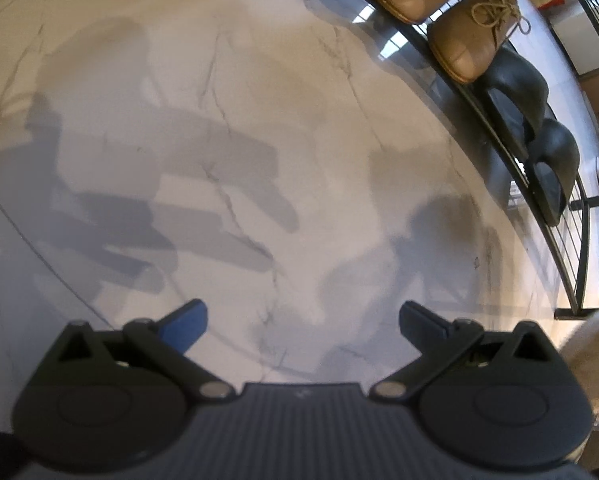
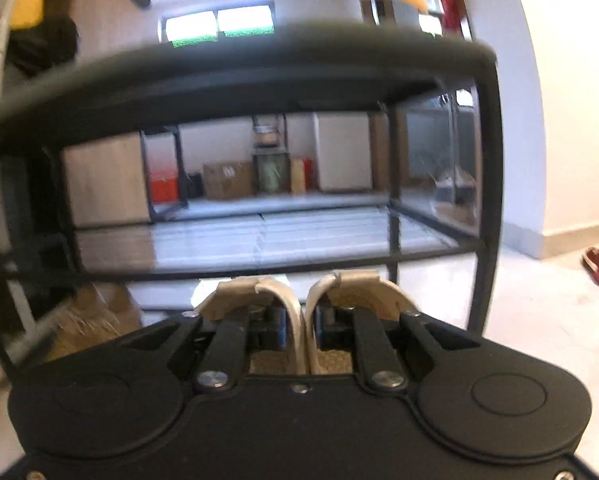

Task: Organize scattered shoes
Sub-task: 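Lift both white shoes with the right tool onto the rack shelf, then lower the shoes beside the black slides and open the right tool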

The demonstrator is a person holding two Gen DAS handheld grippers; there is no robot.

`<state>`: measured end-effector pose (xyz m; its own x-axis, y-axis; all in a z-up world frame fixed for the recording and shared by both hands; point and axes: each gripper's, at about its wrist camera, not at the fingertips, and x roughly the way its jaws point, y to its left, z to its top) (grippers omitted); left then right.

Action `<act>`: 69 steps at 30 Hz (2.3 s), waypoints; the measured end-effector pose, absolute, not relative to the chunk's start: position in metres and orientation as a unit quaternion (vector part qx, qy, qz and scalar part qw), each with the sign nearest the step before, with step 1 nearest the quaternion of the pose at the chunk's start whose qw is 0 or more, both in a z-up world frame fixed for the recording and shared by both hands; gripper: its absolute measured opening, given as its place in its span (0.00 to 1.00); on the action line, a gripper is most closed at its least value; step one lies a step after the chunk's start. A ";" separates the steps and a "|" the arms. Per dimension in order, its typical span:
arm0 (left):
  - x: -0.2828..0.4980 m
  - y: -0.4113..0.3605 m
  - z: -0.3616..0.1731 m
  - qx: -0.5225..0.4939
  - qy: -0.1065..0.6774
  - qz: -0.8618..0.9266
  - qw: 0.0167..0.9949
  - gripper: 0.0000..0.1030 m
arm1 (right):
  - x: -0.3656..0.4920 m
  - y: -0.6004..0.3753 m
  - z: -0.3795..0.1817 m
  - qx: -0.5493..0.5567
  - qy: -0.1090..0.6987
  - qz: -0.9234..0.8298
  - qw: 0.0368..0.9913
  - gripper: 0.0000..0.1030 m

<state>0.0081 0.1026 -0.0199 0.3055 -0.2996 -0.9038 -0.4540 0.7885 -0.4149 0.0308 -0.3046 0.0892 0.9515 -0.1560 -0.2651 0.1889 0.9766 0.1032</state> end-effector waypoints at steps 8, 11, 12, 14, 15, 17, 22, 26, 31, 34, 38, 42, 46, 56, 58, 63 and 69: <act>0.013 0.098 -0.022 -0.303 0.591 0.049 0.746 0.99 | 0.074 -0.332 0.058 0.097 0.133 -0.127 0.978 0.12; 0.014 0.096 -0.020 -0.290 0.588 0.052 0.753 0.99 | 0.099 -0.339 0.048 0.076 0.135 -0.129 0.979 0.12; 0.015 0.095 -0.020 -0.286 0.587 0.053 0.755 0.99 | 0.109 -0.342 0.045 0.066 0.133 -0.127 0.981 0.12; 0.015 0.094 -0.019 -0.277 0.586 0.056 0.760 0.99 | 0.128 -0.346 0.040 0.052 0.128 -0.124 0.983 0.12; 0.016 0.093 -0.018 -0.273 0.585 0.057 0.762 0.99 | 0.135 -0.347 0.038 0.049 0.124 -0.124 0.983 0.12; 0.016 0.092 -0.017 -0.265 0.583 0.059 0.766 0.99 | 0.153 -0.349 0.034 0.050 0.115 -0.128 0.984 0.12; 0.020 0.090 -0.019 -0.253 0.591 0.061 0.763 0.99 | 0.189 -0.352 0.017 0.072 0.110 -0.147 0.980 0.12; 0.024 0.090 -0.026 -0.247 0.602 0.060 0.757 0.99 | 0.205 -0.351 0.003 0.071 0.109 -0.141 0.982 0.13; 0.024 0.091 -0.028 -0.254 0.605 0.060 0.752 0.99 | 0.217 -0.366 -0.001 0.136 0.129 -0.126 0.974 0.15; 0.023 0.092 -0.027 -0.256 0.604 0.060 0.752 0.99 | 0.221 -0.376 -0.001 0.165 0.156 -0.125 0.966 0.28; 0.022 0.095 -0.027 -0.264 0.604 0.060 0.750 0.99 | 0.212 -0.384 0.004 0.216 0.168 -0.140 0.952 0.63; 0.018 0.095 -0.027 -0.273 0.604 0.057 0.747 0.99 | 0.186 -0.388 0.009 0.263 0.185 -0.125 0.939 0.62; 0.014 0.095 -0.024 -0.281 0.601 0.048 0.746 0.99 | 0.149 -0.390 0.014 0.266 0.207 -0.113 0.935 0.63; 0.012 0.090 -0.022 -0.283 0.599 0.041 0.748 0.99 | 0.106 -0.323 -0.014 0.053 0.281 -0.024 0.958 0.64; 0.013 0.090 -0.025 -0.286 0.600 0.045 0.746 0.99 | 0.108 -0.320 -0.033 0.062 0.300 -0.042 0.951 0.64; 0.016 0.088 -0.027 -0.281 0.603 0.045 0.745 0.99 | 0.128 -0.314 -0.046 0.052 0.317 -0.053 0.946 0.76; 0.017 0.090 -0.029 -0.283 0.607 0.051 0.741 0.99 | 0.162 -0.315 -0.044 0.035 0.341 -0.053 0.938 0.81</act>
<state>0.0169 0.0896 -0.0289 0.2569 -0.2676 -0.9286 -0.4198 0.8346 -0.3567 0.1621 -0.3151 -0.0443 0.7619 -0.0747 -0.6434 0.1226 0.9920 0.0300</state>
